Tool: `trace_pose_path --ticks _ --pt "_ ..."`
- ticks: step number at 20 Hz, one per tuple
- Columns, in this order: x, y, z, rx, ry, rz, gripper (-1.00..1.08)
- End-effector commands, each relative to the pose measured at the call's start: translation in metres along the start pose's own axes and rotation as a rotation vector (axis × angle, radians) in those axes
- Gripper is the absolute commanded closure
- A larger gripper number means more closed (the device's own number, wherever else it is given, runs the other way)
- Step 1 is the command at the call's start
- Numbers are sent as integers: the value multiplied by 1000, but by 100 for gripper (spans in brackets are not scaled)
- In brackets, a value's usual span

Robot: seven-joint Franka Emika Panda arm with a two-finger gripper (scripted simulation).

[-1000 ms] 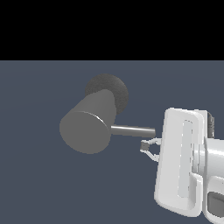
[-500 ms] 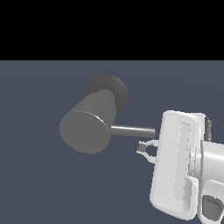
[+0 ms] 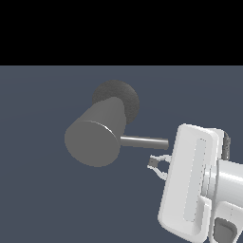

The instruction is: Turn on the faucet by rotating a designated handle.

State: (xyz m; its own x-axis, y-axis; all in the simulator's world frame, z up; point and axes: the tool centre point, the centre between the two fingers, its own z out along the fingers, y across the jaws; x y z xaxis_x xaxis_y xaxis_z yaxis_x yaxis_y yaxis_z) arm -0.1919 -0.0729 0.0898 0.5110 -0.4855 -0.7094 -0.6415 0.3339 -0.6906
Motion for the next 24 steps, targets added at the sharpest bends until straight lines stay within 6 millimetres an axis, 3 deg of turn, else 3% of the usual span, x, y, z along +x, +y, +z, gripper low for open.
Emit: trace_pose_path --ticks 1,16,24 --pt "2 1 0 21 8 10 108" --pt "-7 0 12 86 -9 81 108" --pt "-2 3 12 148 14 112 108"
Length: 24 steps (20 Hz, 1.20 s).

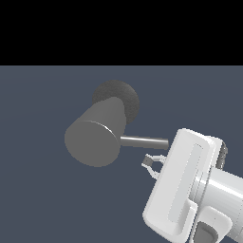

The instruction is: Turn on the faucet by rotating a designated handle.

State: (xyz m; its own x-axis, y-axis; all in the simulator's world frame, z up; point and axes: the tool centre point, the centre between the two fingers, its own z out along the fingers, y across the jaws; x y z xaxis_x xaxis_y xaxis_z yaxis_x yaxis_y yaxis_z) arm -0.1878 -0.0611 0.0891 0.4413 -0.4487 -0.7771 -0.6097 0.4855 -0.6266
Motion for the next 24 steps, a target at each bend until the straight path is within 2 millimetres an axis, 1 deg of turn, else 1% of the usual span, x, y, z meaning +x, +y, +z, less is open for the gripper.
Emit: trace_pose_path --ticks 1,10,17,24 --pt "2 1 0 30 10 15 108" --pt "15 6 -1 210 71 112 108" --pt "27 8 -2 432 148 242 108" --pt "35 3 -2 657 221 392 108"
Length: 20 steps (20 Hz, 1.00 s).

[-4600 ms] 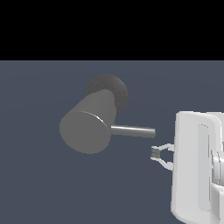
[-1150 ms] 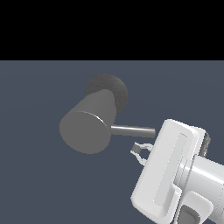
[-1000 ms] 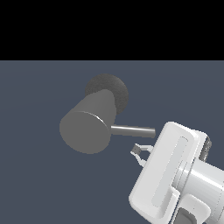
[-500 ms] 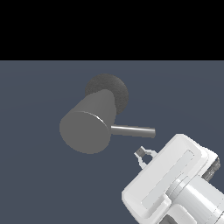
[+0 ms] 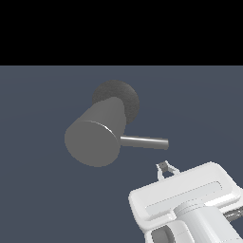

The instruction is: Turn on the faucet by rotating a designated handle.

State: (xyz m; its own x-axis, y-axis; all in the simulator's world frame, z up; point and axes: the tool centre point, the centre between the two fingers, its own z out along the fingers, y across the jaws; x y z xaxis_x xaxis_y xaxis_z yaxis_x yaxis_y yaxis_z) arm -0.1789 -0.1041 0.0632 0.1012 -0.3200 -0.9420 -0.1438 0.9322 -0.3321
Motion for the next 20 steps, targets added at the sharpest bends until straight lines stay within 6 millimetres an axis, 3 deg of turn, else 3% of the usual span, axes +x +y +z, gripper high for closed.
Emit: trace_pose_path --ticks 1,10,20 --pt "-5 25 9 29 11 87 108" --pt "-10 12 17 225 79 249 108" --pt "-15 4 21 302 101 322 108"
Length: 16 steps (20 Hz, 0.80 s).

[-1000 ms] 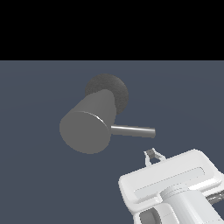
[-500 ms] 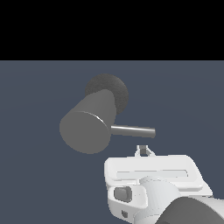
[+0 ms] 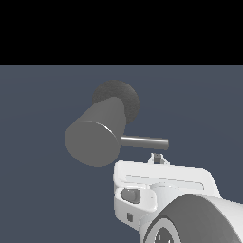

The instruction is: Turn on the faucet by rotating a designated handle.

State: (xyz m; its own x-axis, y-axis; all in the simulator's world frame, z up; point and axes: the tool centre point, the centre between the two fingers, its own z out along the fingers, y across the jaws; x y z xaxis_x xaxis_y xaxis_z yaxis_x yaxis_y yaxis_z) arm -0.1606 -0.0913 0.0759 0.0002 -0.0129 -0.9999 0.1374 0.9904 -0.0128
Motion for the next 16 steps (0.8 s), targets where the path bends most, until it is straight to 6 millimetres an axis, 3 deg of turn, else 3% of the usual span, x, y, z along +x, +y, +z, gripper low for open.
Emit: trace_pose_path --ticks 1,5,16 --pt "-1 0 0 7 2 7 108" --pt "-1 0 0 6 2 6 108" --pt "-32 -4 0 6 2 6 108"
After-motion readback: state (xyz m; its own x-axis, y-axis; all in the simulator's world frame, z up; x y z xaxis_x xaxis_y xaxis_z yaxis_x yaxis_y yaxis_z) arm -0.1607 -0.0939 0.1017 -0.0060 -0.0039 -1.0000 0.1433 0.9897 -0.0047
